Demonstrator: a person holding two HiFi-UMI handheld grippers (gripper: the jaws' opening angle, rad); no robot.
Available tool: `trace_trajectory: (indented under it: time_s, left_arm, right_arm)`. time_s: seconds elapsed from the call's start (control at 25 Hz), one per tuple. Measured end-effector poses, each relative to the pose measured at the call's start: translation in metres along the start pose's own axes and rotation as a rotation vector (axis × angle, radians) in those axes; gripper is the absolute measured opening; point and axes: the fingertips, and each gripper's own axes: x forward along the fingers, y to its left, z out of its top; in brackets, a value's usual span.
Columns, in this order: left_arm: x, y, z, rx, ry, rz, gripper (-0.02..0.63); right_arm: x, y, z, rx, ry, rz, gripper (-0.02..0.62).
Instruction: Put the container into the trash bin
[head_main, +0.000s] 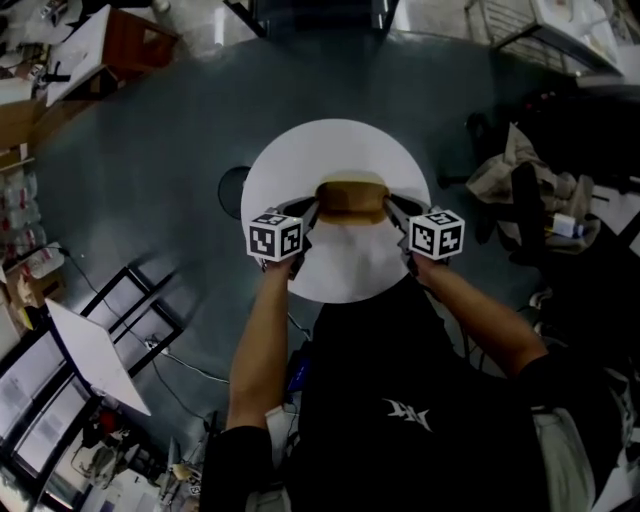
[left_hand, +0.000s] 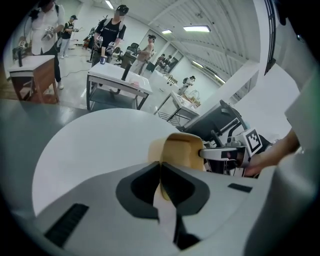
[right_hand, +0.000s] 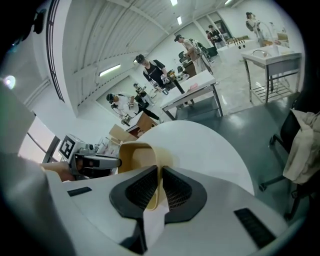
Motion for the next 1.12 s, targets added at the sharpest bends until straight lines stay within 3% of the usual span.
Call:
trace_trajectory:
  time_s: [0.4, 0.76, 1.12]
  left_arm:
    - [-0.066, -0.015, -0.002, 0.010, -0.170, 0.070, 0.017]
    - [-0.178, 0.019, -0.054, -0.014, -0.371, 0.128, 0.015]
    - [-0.310, 0.058, -0.121, 0.005, -0.502, 0.154, 0.015]
  right_arm:
    - [-0.014, 0.057, 0.021, -0.167, -0.092, 0.107, 0.053]
    - [0.004, 0.178, -0.001, -0.371, -0.092, 0.185, 0.054]
    - [0.022, 0.321, -0.050, -0.470, -0.144, 0.203, 0.051]
